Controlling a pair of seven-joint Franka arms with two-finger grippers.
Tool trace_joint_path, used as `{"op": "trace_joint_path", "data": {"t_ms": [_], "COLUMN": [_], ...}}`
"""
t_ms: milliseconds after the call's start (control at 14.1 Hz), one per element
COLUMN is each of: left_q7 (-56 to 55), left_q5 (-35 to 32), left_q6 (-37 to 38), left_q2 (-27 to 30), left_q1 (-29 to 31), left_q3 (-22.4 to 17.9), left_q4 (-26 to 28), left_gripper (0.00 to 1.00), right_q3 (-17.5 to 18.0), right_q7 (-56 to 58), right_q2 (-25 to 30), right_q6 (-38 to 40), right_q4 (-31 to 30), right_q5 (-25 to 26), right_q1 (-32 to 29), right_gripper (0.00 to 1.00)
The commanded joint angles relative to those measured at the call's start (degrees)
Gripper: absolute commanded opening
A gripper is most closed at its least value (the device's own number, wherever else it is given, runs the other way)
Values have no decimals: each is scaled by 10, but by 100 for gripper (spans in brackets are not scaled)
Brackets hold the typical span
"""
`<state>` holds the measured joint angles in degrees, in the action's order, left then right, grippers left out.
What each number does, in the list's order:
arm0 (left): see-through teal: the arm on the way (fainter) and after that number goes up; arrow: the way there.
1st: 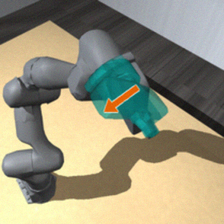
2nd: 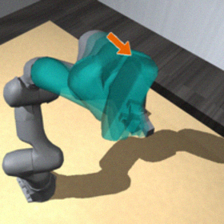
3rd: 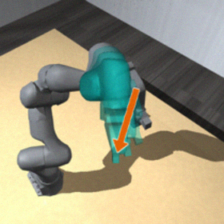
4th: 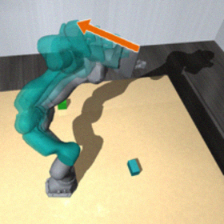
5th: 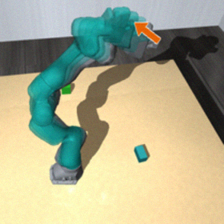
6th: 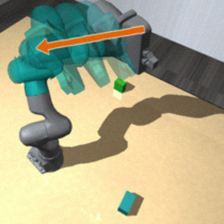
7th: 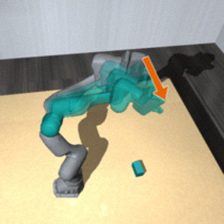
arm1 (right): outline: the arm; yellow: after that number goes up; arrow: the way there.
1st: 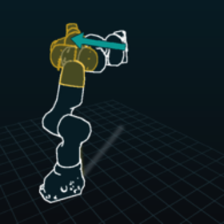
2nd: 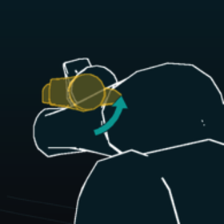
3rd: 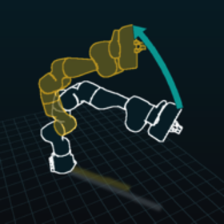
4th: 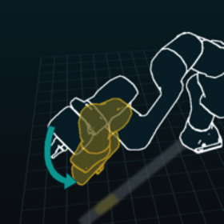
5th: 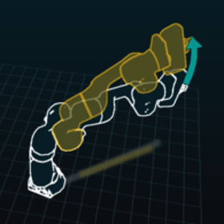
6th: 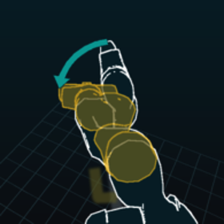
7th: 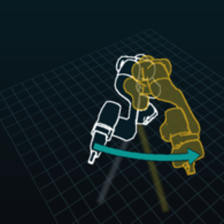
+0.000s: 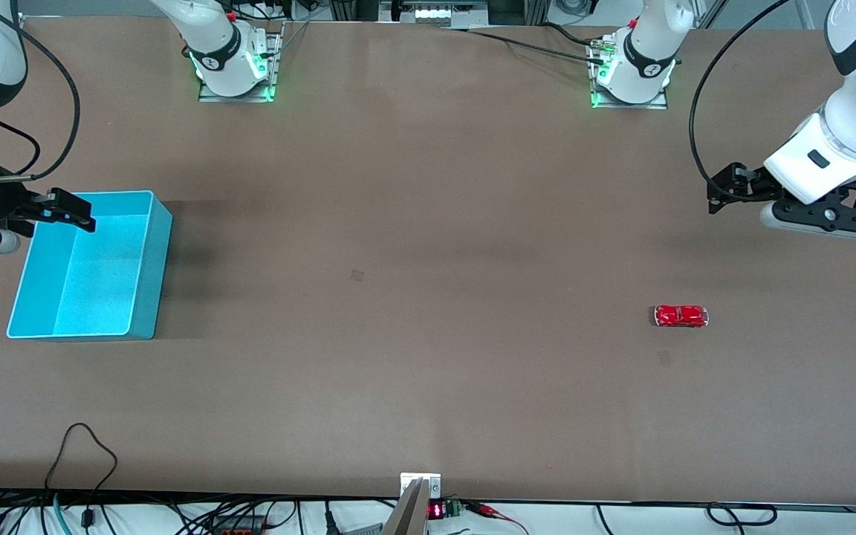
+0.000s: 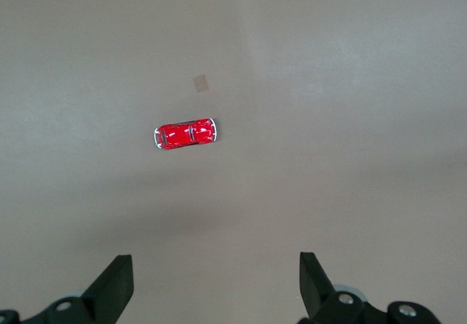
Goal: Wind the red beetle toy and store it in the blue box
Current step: 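Move the left gripper down over the red beetle car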
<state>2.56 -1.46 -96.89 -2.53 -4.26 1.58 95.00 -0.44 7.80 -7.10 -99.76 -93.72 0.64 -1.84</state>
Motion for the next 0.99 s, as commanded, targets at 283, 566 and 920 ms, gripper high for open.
{"op": "trace_joint_path", "data": {"t_ms": [283, 566, 920], "left_q7": [-4, -6, 16], "left_q5": [-10, -8, -4], "left_q6": [11, 37, 93], "left_q2": [-11, -15, -27], "left_q1": [3, 0, -4], "left_q3": [0, 3, 7], "left_q4": [-21, -19, -20], "left_gripper": [100, 100, 100], "right_q3": [1, 1, 2], "right_q7": [-2, -2, -2], "right_q2": [0, 0, 0], "right_q6": [4, 5, 7], "right_q4": [4, 5, 5], "right_q5": [5, 5, 5], "right_q1": [0, 1, 1], "right_gripper": [100, 100, 100]}}
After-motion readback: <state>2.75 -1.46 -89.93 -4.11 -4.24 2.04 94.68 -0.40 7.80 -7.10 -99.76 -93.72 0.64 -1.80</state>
